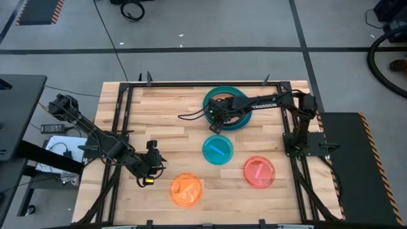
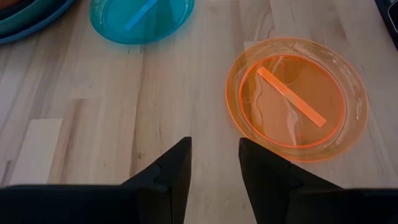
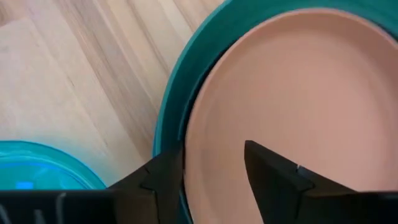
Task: Stack plastic plates
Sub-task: Stack the brown plate on top of the dark green plate, then stack the light green plate on top of the brown plate
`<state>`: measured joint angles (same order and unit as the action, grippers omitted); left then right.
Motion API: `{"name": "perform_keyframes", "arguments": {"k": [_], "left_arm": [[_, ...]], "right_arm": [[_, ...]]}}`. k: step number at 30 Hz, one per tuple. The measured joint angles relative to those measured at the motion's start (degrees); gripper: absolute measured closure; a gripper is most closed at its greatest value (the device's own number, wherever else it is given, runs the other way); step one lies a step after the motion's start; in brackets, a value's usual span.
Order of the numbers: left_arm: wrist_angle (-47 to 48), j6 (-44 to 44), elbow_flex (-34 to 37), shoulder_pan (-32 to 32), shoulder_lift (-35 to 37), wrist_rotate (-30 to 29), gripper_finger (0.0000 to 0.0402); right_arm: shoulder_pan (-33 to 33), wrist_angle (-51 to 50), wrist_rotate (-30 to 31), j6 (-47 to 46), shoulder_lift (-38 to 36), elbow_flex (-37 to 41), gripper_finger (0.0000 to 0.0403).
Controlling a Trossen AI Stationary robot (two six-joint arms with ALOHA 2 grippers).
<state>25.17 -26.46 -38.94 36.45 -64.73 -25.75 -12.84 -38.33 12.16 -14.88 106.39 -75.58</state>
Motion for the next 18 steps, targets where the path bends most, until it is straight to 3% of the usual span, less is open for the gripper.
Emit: {"name": "perform_keyframes", "arguments": {"k": [10, 18], "left_arm": [[-0.1, -1.8, 0.0, 0.0, 0.0, 0.0, 0.0260], [-0.4, -1.5, 0.0, 0.0, 0.0, 0.0, 0.0260]], "right_arm": [[0.0, -4.0, -0.1, 1.0, -0.7, -0.4, 0.0218], [2.1, -1.4, 0.0, 2.7, -2.8, -0.4, 0.0218]]}}
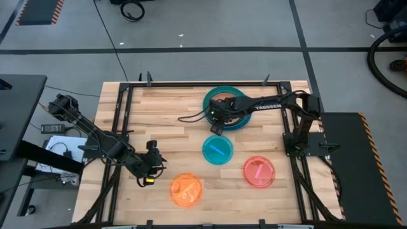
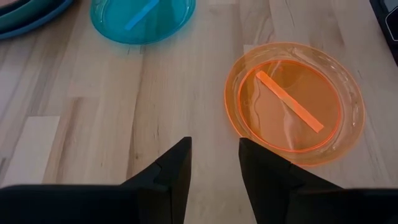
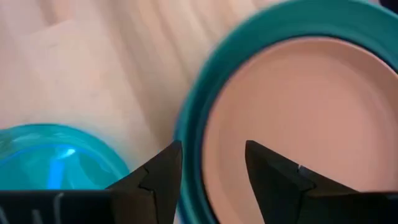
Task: Stack plastic plates
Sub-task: Stack the light green plate on top of the brown plate
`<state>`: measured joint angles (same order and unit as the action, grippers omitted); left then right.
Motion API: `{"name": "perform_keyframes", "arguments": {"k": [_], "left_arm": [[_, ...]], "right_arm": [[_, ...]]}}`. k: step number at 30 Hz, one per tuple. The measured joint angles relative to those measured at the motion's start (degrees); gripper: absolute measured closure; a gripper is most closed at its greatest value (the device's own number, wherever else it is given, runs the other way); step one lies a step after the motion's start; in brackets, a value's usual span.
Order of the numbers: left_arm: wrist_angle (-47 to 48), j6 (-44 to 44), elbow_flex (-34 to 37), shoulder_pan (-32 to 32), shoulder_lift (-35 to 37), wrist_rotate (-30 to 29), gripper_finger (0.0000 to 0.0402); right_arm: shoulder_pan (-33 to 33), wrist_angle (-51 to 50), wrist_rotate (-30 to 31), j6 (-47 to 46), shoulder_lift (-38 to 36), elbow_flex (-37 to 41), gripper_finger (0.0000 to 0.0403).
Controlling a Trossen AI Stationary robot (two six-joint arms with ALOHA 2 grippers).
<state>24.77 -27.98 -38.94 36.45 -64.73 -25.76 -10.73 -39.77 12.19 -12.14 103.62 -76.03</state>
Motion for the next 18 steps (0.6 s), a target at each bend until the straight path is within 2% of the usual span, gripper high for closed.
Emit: {"name": "perform_keyframes", "arguments": {"k": [11, 18], "left_arm": [[0.3, 0.5, 0.0, -1.0, 0.0, -0.1, 0.0260], [0.3, -2.9, 0.0, -2.9, 0.0, -0.1, 0.0260]], "right_arm": [[7.0, 1.3, -0.3, 3.3, 0.0, 0.0, 0.0218], [13.0, -1.1, 0.1, 3.4, -0.1, 0.0, 0.0218]]}}
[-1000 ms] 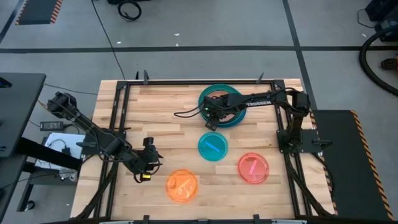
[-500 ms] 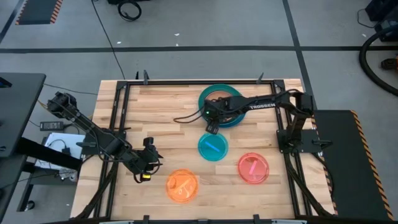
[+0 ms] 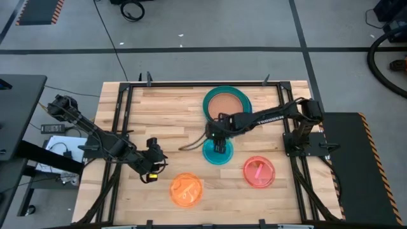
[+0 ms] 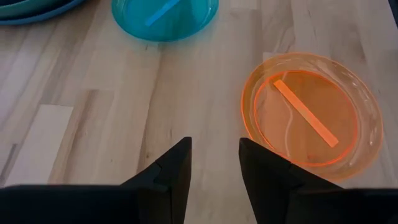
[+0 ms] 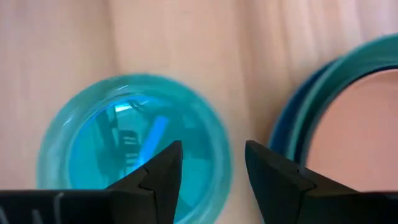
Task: Stack plastic plates
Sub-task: Stack the light green plate on top of the brown plate
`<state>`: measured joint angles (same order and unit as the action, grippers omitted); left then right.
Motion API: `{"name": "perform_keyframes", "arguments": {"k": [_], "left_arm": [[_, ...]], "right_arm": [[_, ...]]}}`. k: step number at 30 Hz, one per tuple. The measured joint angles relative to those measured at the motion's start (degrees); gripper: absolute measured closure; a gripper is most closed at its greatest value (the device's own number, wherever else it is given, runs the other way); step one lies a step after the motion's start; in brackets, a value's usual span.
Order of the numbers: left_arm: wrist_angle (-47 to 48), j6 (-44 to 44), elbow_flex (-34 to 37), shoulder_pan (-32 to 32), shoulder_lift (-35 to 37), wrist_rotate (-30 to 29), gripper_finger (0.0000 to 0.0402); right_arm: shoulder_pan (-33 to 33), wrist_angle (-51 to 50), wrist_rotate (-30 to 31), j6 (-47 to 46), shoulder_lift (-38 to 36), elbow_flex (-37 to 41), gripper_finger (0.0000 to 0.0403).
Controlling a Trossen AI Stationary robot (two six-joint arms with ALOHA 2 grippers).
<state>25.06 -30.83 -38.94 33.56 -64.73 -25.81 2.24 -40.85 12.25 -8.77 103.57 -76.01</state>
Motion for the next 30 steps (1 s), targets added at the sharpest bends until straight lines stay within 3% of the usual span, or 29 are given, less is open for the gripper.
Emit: {"name": "perform_keyframes", "arguments": {"k": [15, 20, 24, 30], "left_arm": [[-2.4, 0.0, 0.0, -0.1, 0.0, 0.9, 0.0260], [-3.4, 0.0, 0.0, -0.1, 0.0, 0.9, 0.0260], [-4.5, 0.0, 0.0, -0.4, 0.0, 0.9, 0.0260], [-4.9, -0.1, 0.0, -1.5, 0.0, 0.9, 0.0260]], "right_arm": [[15.6, -2.8, 7.8, 1.8, 0.2, 0.0, 0.0218], [20.1, -3.0, 13.6, 3.8, 0.3, 0.6, 0.0218], [21.8, -3.2, 13.4, 6.0, 0.4, 3.3, 0.0218], [23.9, -3.5, 11.4, -4.1, 0.4, 5.5, 0.0218]]}}
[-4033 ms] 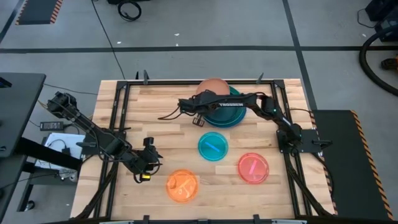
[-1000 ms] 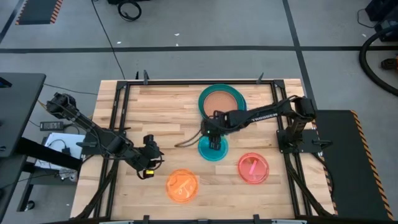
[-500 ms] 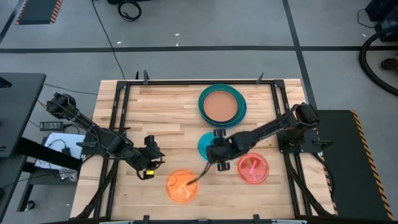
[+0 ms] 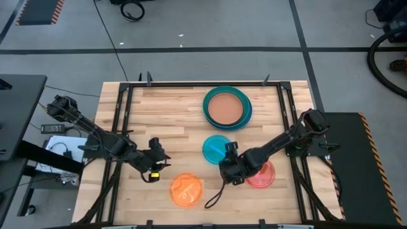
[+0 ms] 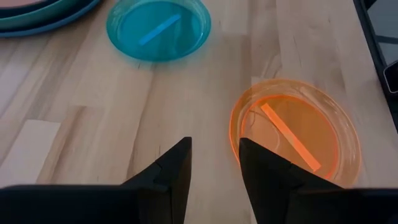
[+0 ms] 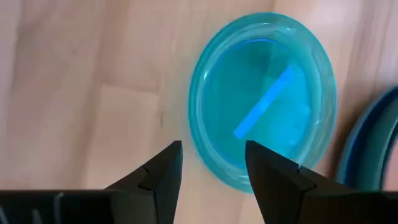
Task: Stack plastic plates
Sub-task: Stack the light green plate on top of the brown plate
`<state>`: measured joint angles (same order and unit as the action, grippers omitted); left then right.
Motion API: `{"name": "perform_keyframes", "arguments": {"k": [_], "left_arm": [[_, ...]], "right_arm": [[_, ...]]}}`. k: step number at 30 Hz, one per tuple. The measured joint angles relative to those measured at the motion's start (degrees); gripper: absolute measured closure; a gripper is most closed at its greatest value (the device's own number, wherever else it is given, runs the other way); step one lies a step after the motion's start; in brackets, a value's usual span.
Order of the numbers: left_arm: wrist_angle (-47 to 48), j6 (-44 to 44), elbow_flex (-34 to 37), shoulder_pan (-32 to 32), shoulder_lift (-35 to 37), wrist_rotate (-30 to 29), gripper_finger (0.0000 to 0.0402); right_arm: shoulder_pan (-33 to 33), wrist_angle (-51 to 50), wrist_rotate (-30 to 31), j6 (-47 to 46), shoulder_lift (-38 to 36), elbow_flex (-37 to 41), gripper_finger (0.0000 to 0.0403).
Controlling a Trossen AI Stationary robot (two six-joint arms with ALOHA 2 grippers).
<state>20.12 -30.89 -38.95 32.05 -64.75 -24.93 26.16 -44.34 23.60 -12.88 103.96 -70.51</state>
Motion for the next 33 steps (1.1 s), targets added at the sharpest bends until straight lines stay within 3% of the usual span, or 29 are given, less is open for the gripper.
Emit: {"name": "perform_keyframes", "arguments": {"k": [5, 15, 33], "left_arm": [[0.0, 0.4, 0.0, -1.3, 0.0, 0.0, 0.0260], [0.1, 0.6, 0.0, -3.0, 0.0, 0.0, 0.0260], [0.1, 0.6, 0.0, -3.0, 0.0, 0.0, 0.0260]], "right_arm": [[1.6, -2.0, 2.2, -10.6, 0.0, 0.1, 0.0218], [3.5, -3.0, 3.4, -9.2, 0.0, 3.2, 0.0218], [3.0, -4.5, 1.9, -24.8, 0.0, 3.7, 0.0218]]}}
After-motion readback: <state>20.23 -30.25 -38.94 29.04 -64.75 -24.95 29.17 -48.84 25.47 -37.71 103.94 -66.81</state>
